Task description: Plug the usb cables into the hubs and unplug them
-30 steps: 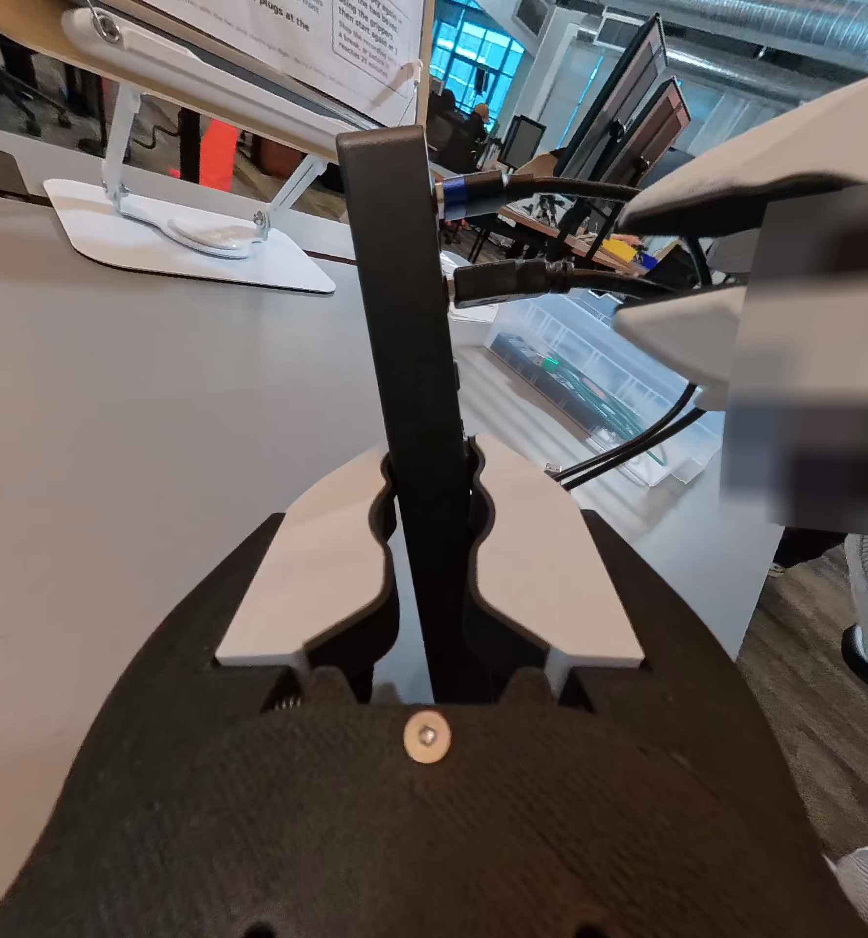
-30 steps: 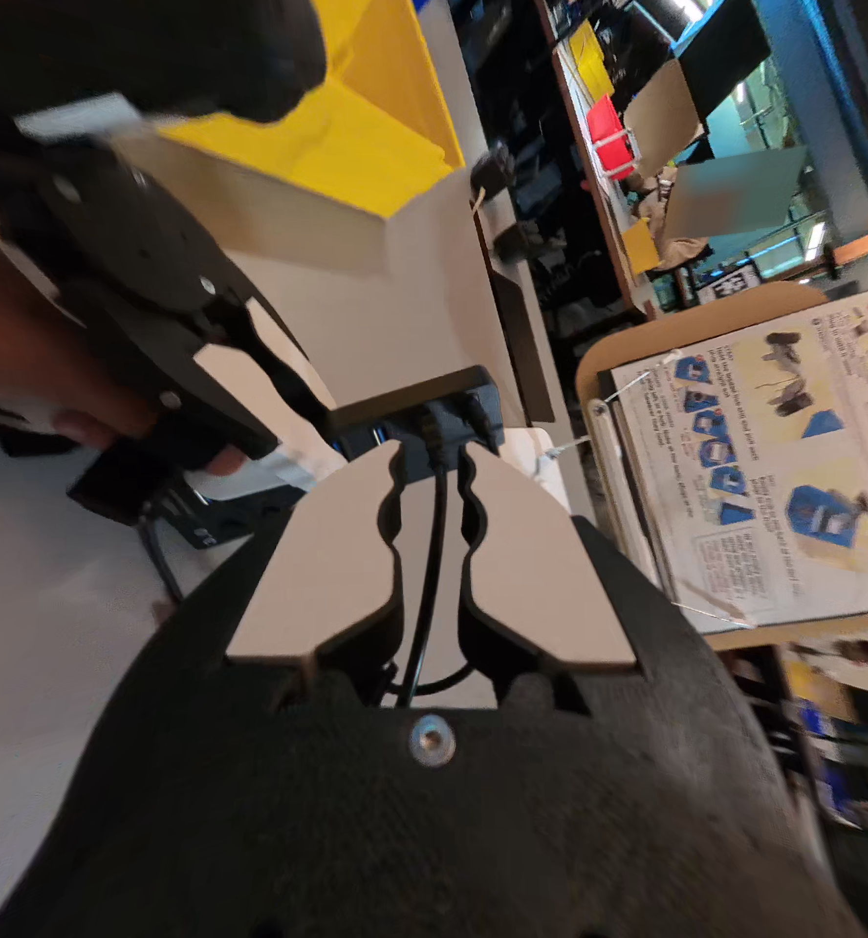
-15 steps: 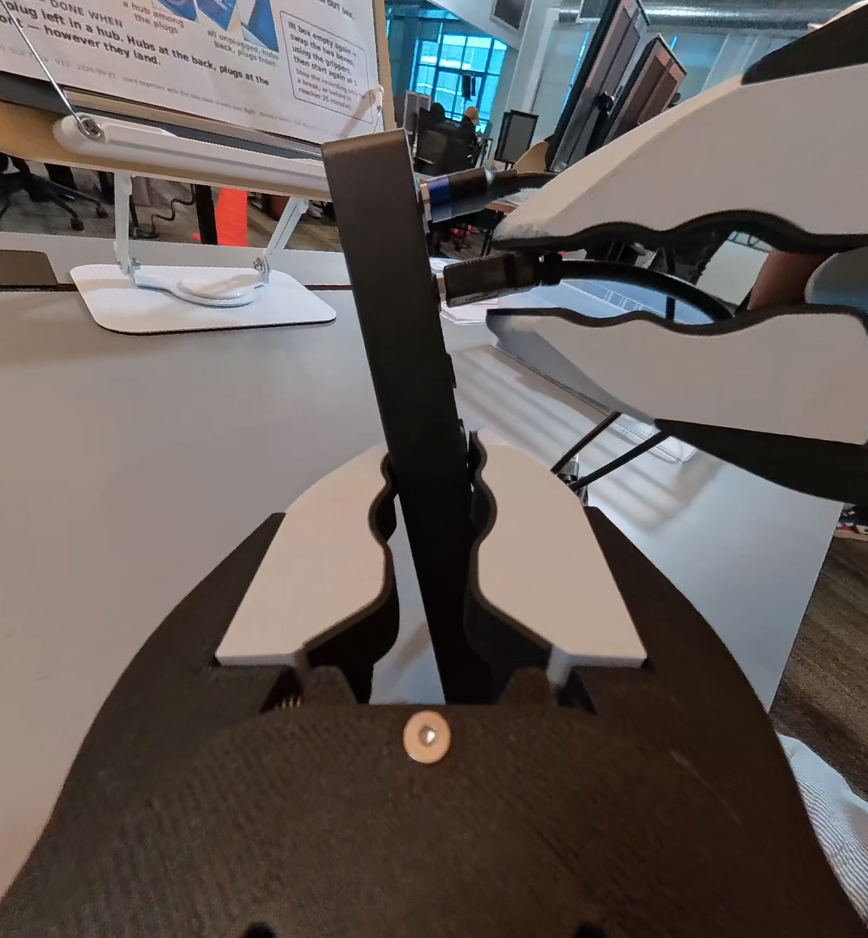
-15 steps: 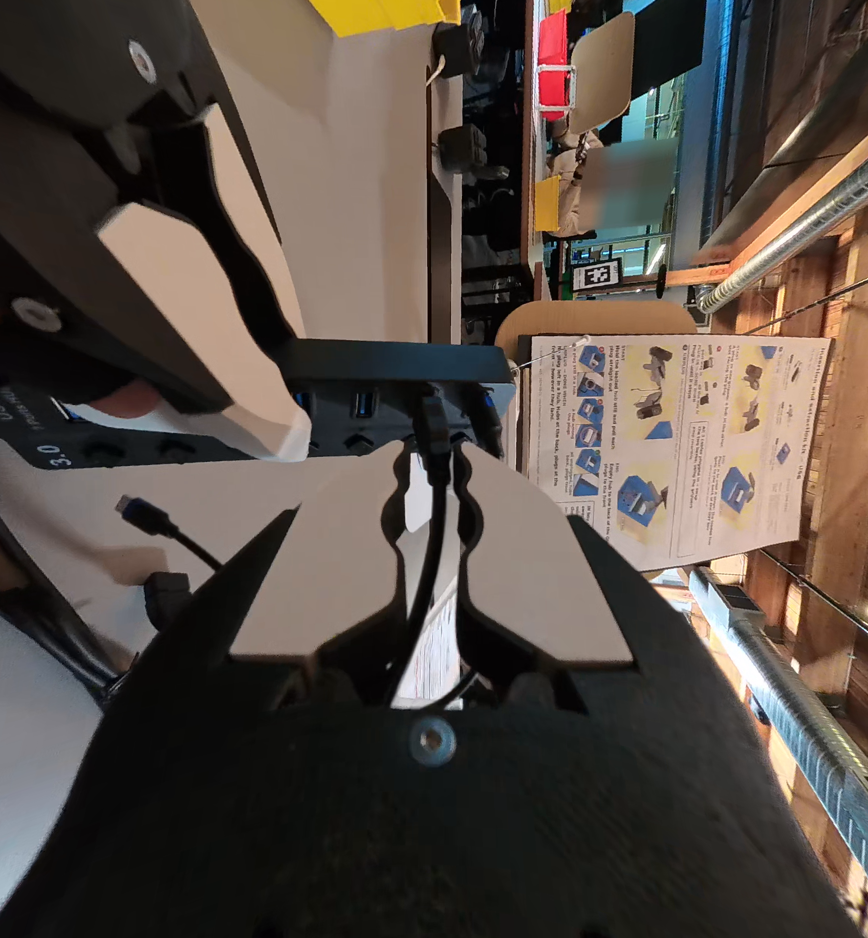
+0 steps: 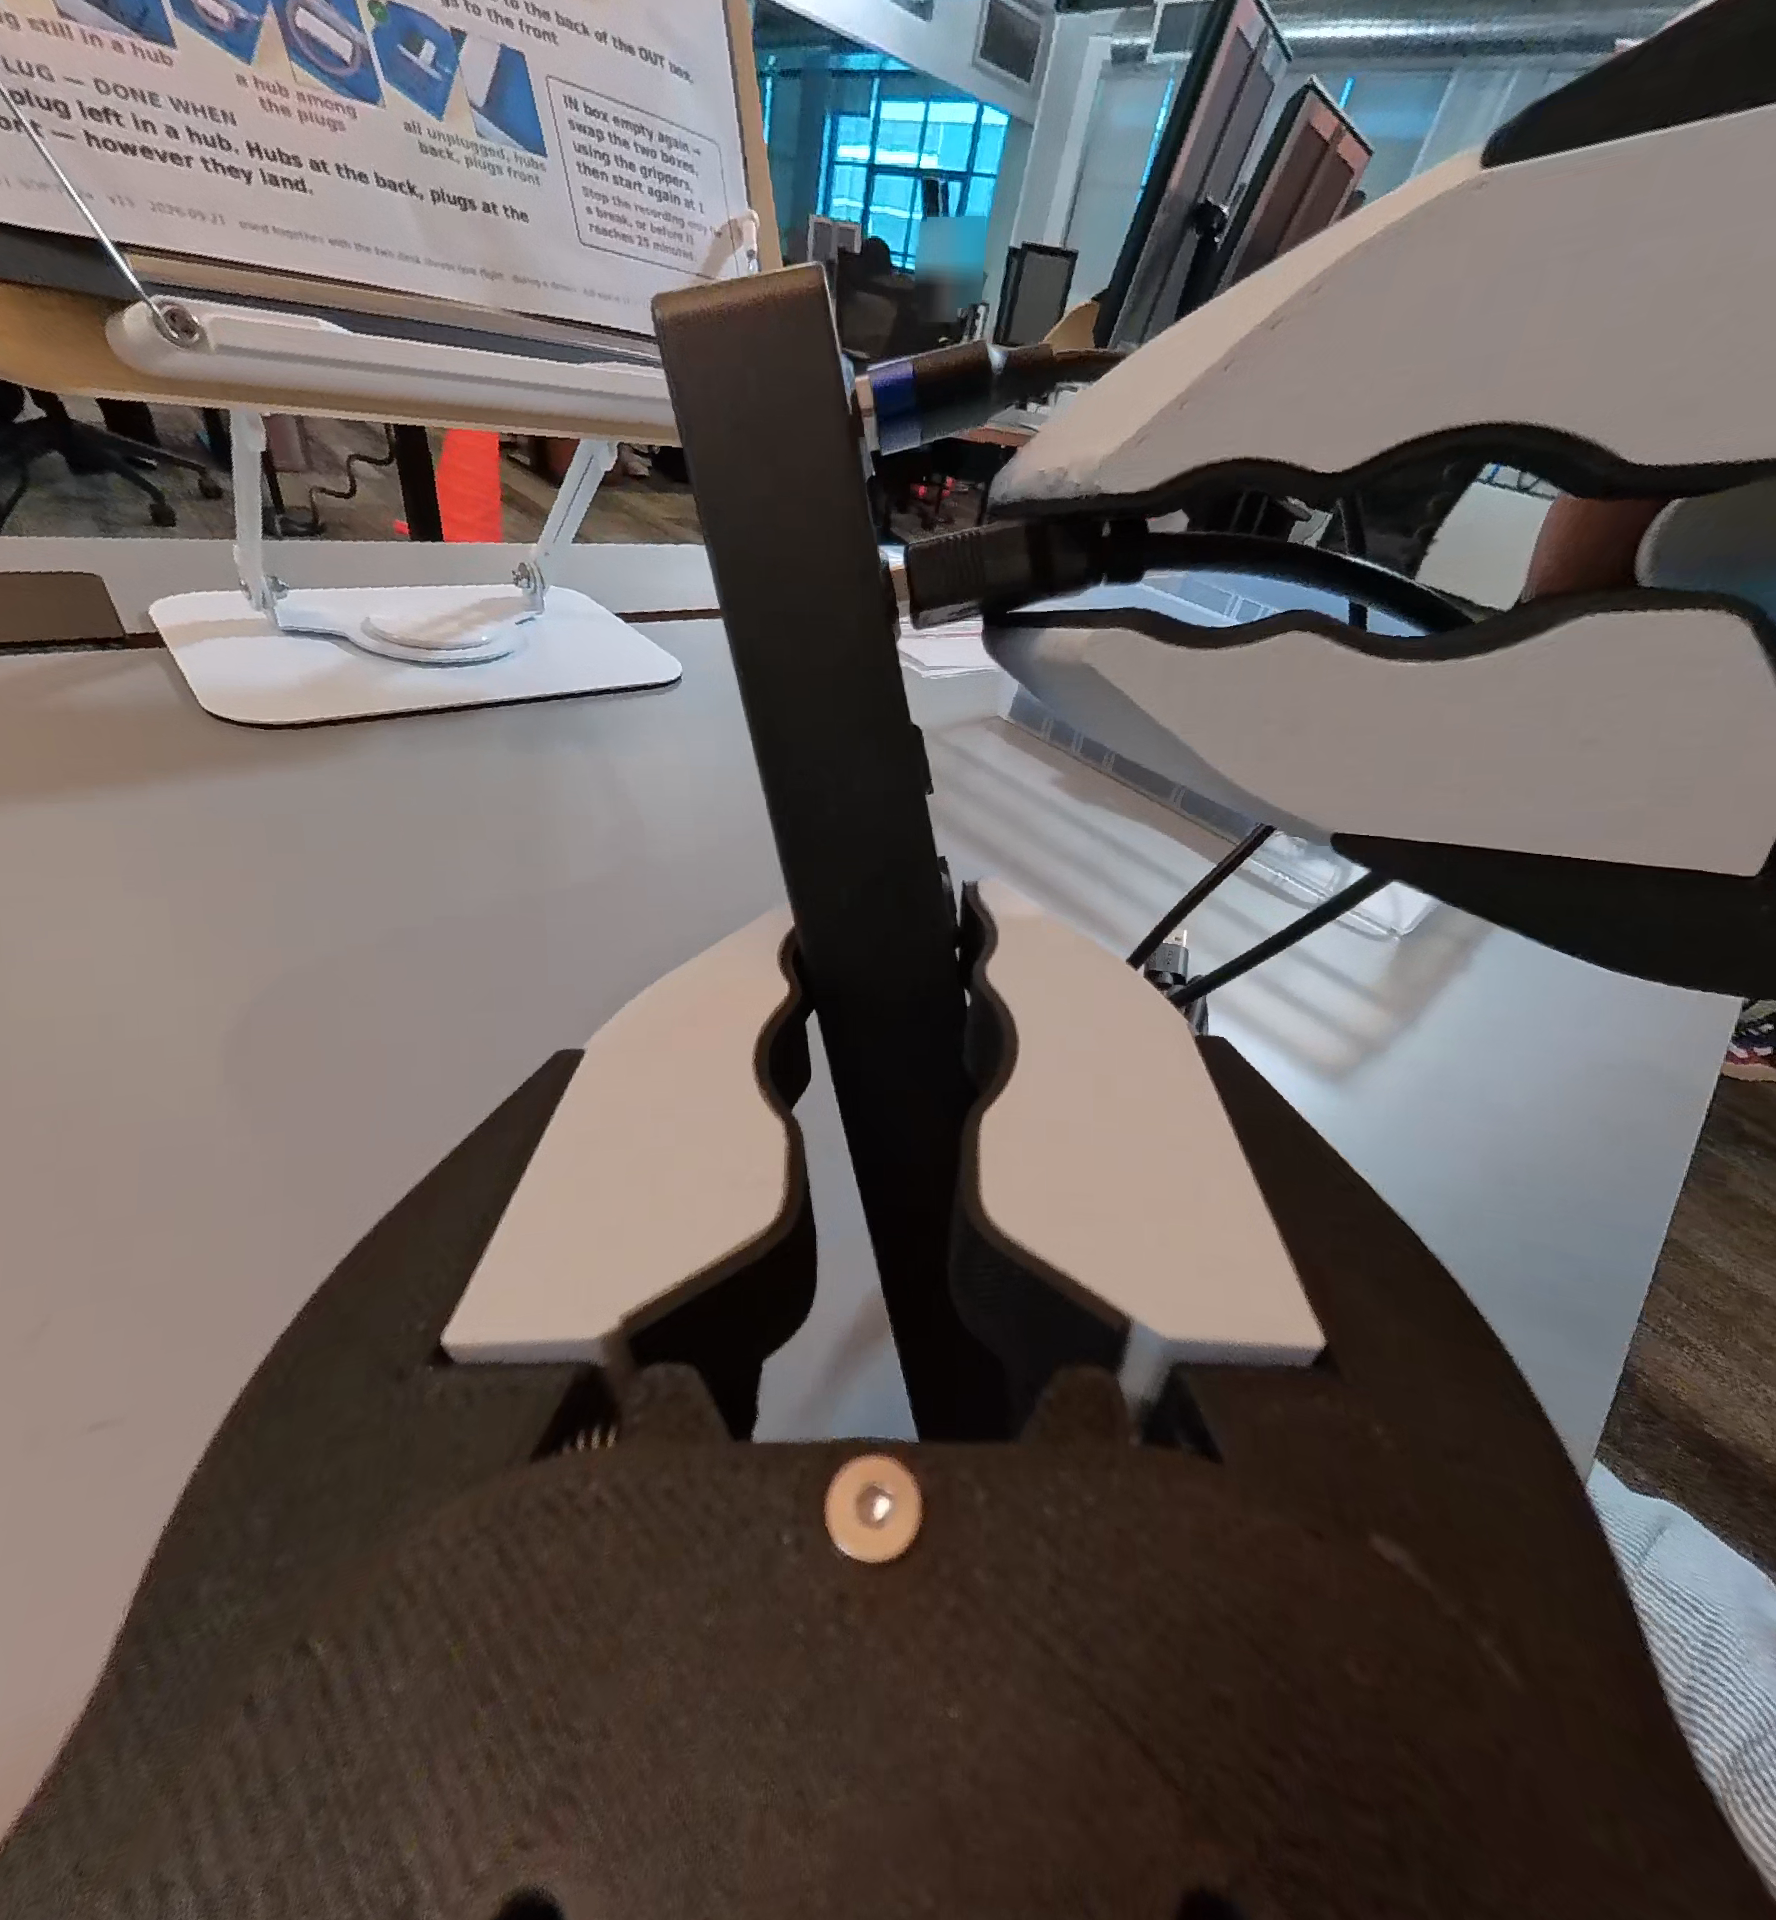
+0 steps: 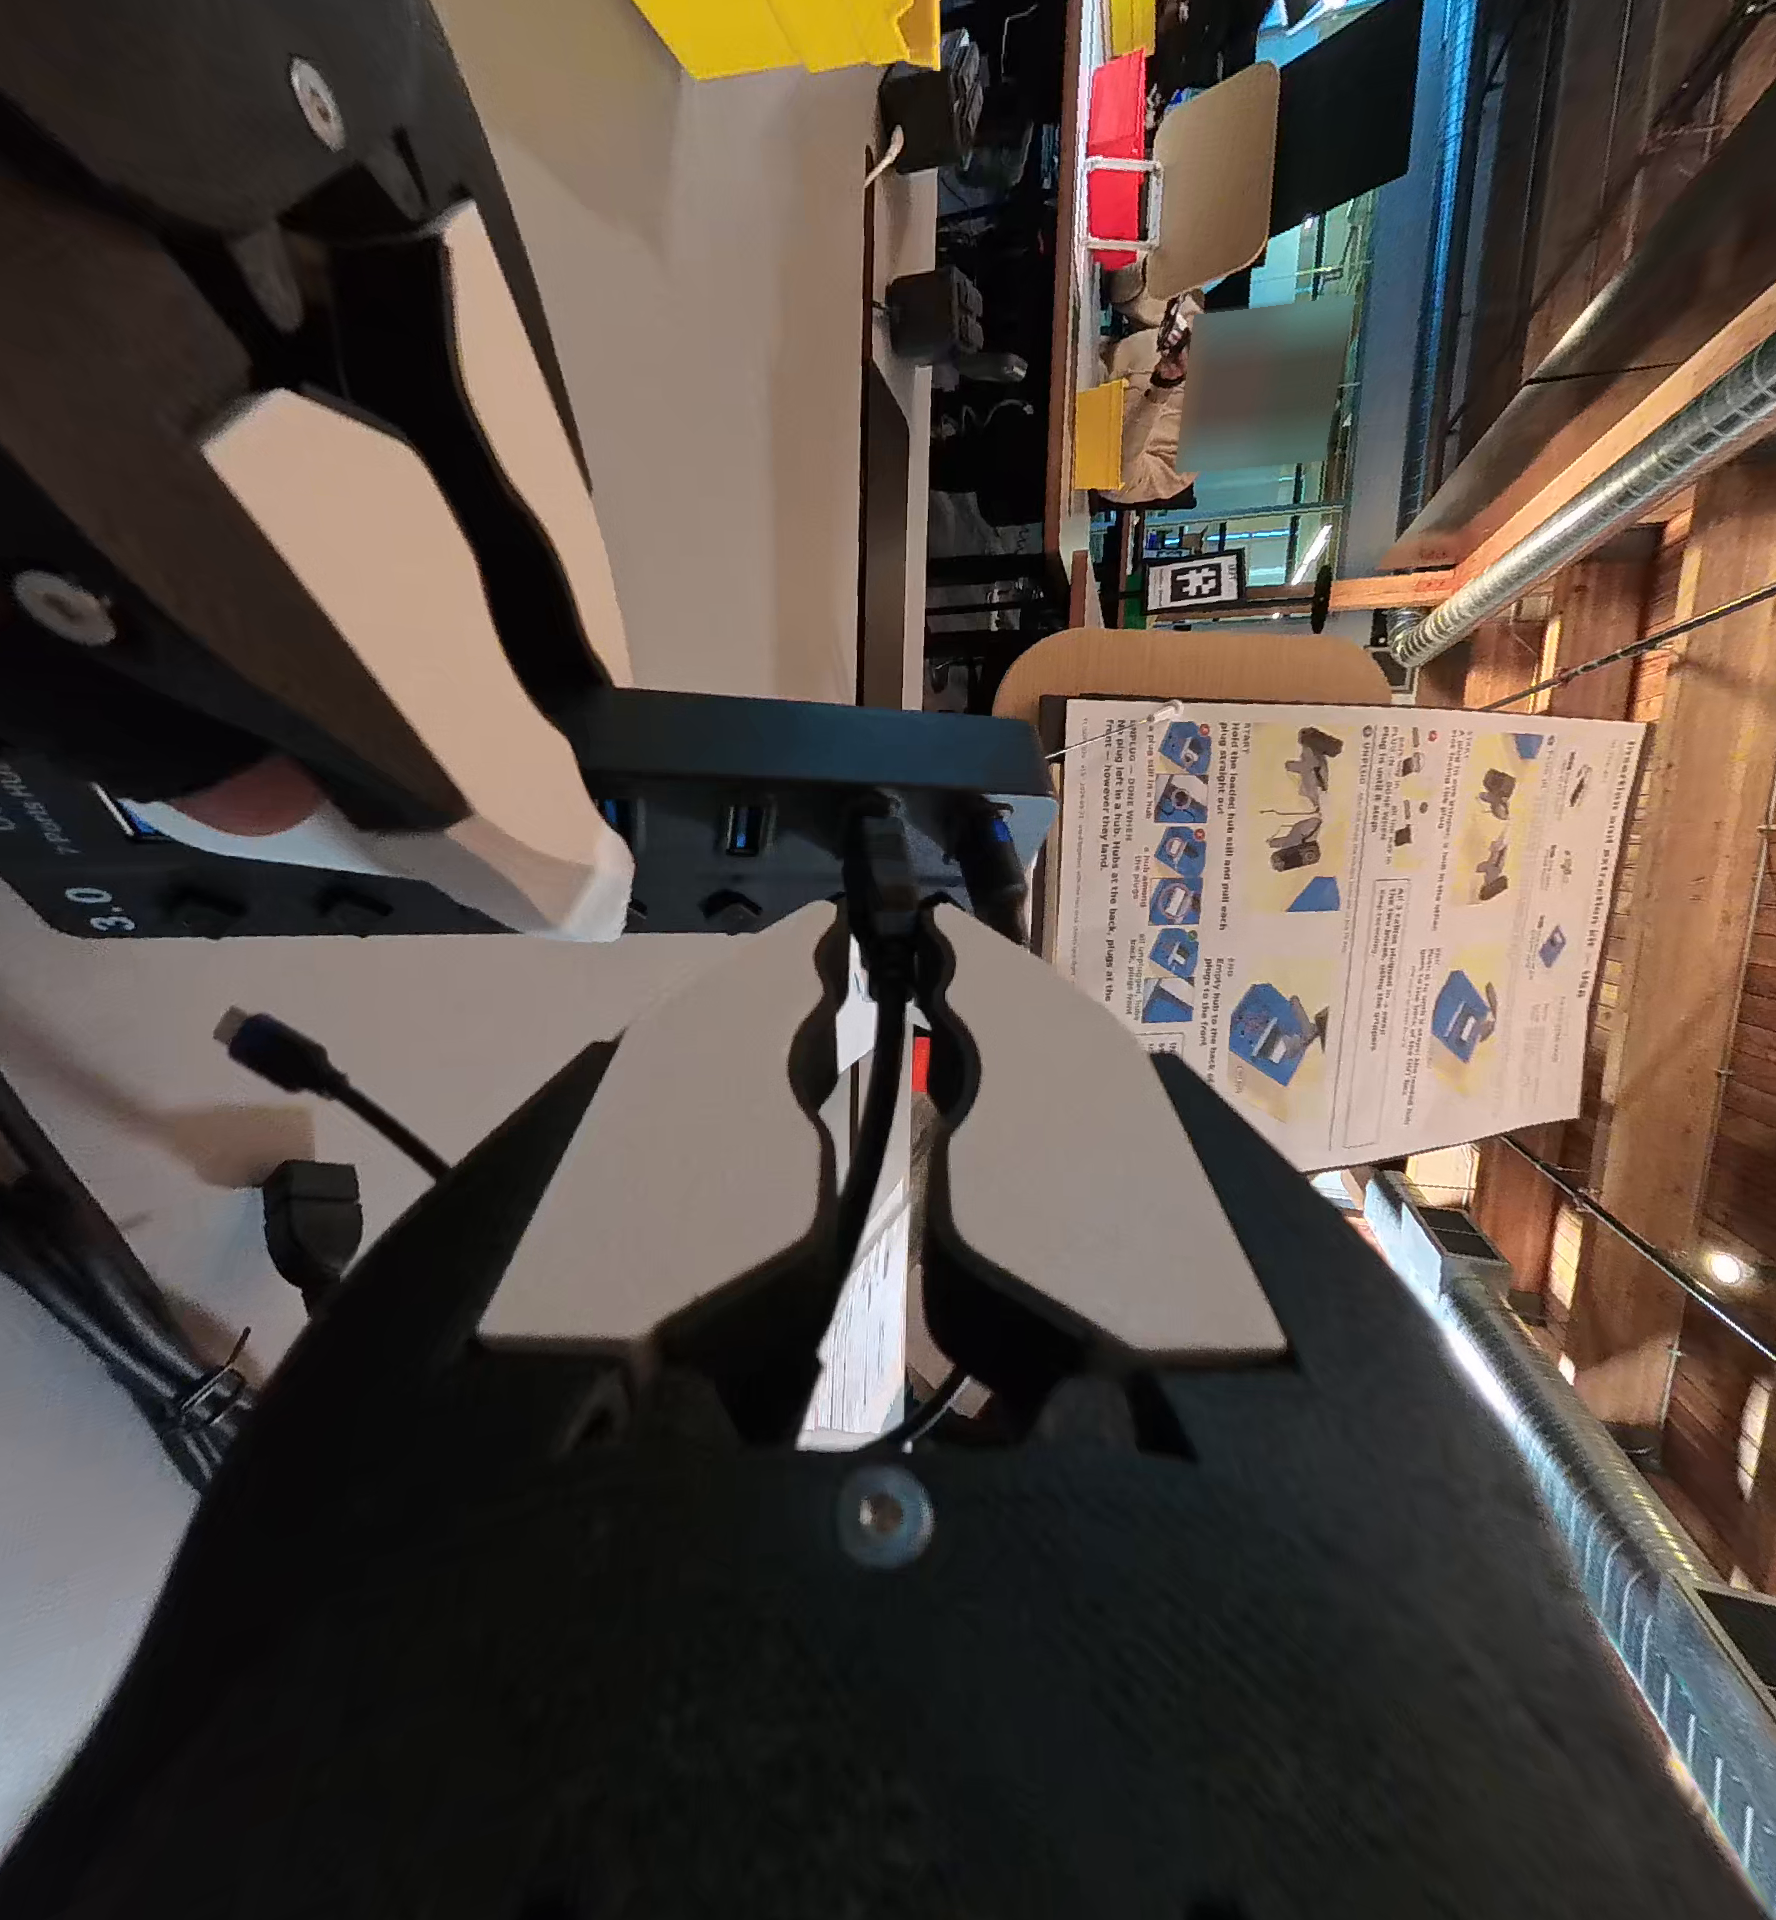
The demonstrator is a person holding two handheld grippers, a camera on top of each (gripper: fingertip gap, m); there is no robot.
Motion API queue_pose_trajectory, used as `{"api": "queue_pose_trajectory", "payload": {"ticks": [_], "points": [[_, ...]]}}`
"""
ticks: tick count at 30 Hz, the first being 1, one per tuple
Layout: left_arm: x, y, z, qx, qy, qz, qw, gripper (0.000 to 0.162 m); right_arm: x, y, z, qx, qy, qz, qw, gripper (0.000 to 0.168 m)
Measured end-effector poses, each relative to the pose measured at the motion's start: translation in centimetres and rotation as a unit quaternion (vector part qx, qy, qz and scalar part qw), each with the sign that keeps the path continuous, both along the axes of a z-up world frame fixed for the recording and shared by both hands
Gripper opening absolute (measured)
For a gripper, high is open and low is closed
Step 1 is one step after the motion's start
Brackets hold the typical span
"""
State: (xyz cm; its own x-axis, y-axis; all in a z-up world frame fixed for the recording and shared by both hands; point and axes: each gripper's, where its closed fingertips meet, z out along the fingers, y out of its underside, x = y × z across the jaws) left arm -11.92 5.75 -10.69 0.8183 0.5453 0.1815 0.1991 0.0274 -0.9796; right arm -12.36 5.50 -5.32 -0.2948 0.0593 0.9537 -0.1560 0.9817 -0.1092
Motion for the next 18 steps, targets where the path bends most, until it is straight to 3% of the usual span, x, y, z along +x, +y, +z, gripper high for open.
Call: {"api": "queue_pose_trajectory", "payload": {"ticks": [10, 18], "points": [[-0.4, -1.2, 2.3, 0.039, 0.048, 0.009, 0.998, 0.033, 0.8, -0.7, -0.6, 0.003, -0.025, 0.016, 1.0, 0.011], [-0.2, -1.0, 2.4, 0.044, 0.041, -0.008, 0.998, 0.03, 1.5, -1.3, -0.4, 0.022, -0.017, 0.024, 0.999, 0.01]]}}
